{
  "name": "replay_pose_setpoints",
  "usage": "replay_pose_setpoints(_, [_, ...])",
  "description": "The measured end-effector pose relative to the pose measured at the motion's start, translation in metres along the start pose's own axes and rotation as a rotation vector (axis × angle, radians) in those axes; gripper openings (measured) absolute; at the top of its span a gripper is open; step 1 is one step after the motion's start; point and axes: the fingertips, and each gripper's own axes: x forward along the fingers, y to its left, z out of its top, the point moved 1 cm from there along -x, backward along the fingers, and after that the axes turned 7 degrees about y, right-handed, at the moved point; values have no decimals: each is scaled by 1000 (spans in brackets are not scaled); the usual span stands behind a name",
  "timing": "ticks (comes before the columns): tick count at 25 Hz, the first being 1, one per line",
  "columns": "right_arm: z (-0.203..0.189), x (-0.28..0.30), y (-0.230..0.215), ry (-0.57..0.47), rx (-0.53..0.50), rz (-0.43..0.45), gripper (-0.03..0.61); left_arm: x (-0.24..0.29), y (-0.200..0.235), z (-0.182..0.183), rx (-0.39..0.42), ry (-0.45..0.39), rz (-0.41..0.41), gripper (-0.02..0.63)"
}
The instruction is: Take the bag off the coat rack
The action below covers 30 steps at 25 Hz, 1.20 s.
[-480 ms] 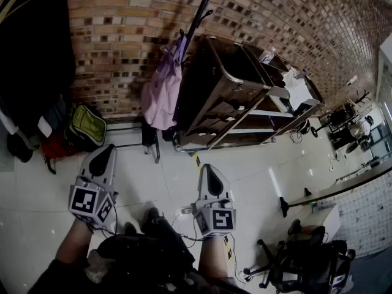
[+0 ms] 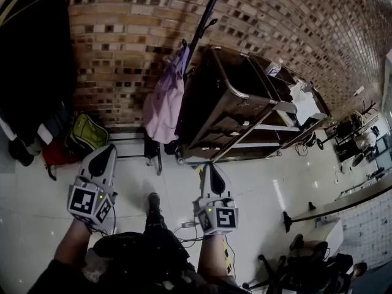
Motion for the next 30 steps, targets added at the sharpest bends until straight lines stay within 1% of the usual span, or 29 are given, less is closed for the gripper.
replay_pose_setpoints(4, [1,43,-28,-40,35,-2,25,47,8,0,2,4,10,17])
replay_pose_setpoints(10, [-9,106,-62,-11,44,29,25,111,18,5,1,7,36,18])
replay_pose_setpoints(13, [-11,137,-77,-22,50,44,25,138,26,2,-4,19,54,17])
replay_pose_setpoints(16, [-16,167,-89,-1,56,71,25,162,32,0,-13,29,71,17])
replay_pose_setpoints(23, [-18,217,-118,4,56,118,25,215,32,3,-10,30,98,18])
replay_pose_setpoints(27, [-18,237,-140,-4,67,132,25,239,34,7,6,25,151,18])
replay_pose_setpoints(30, [-17,250,-156,-21,80,151,25,253,44,12,16,19,191,18])
